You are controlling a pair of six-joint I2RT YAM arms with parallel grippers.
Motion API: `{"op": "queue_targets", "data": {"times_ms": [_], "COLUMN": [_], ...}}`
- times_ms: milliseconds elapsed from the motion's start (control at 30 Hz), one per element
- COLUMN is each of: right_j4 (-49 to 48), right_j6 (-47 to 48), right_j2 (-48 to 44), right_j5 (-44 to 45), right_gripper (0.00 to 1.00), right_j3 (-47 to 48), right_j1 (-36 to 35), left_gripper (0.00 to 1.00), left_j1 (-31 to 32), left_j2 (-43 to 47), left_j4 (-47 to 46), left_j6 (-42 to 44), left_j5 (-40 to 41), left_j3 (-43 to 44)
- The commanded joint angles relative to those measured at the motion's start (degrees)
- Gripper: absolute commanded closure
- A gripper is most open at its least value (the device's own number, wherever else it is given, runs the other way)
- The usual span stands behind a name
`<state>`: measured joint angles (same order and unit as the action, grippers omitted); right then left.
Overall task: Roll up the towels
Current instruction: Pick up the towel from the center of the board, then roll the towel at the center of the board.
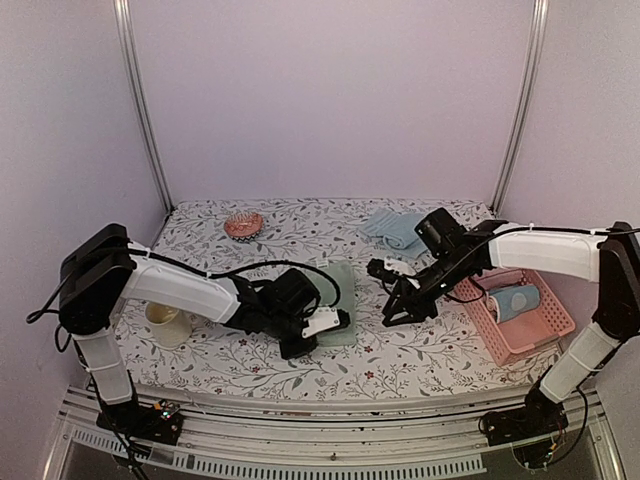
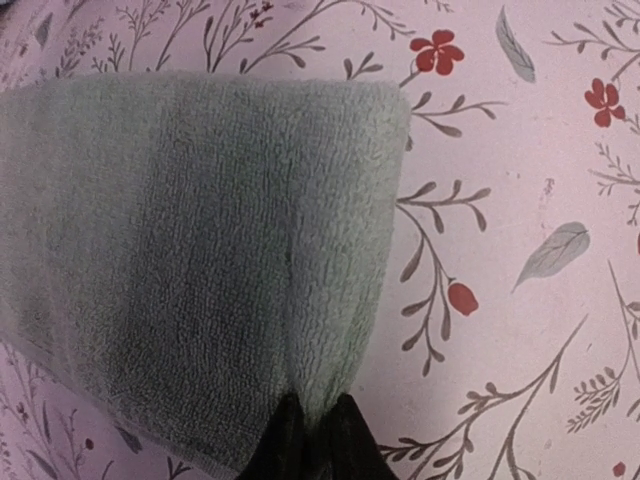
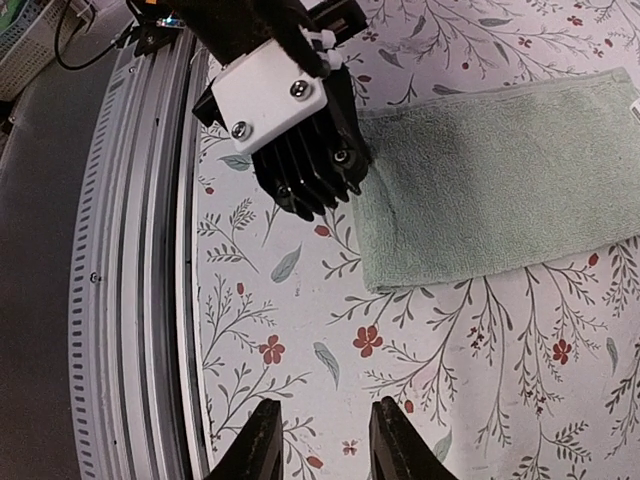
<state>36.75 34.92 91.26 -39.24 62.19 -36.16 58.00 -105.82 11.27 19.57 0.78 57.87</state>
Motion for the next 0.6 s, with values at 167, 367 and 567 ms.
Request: {"op": "queue_targets", "data": {"times_ms": [167,367,567], "right_j4": [-3.69,-10.95,-18.28], "right_j6": [5.62,6.52,6.39], "right_j2": [-2.2,-5.12,-6.25], "right_j5": [11.8,21.49,27.84], "right_gripper": [0.67,0.62,0.61], "right_j3": [-5.87,-10.93,-14.6], "right_j1": [-10.85,-18.64,-21.1], "left_gripper": [1.0,1.0,1.0], "left_j1": [0.36,0.17,-1.15], "left_j2": [-6.01,-14.38,-14.93], "left_j4": [9.6,16.86,14.2], "left_j6": [-10.86,-20.84,-26.67], "left_j5": [-14.07,-24.0,-31.9], "left_j3": [9.2,17.53,17.94]}}
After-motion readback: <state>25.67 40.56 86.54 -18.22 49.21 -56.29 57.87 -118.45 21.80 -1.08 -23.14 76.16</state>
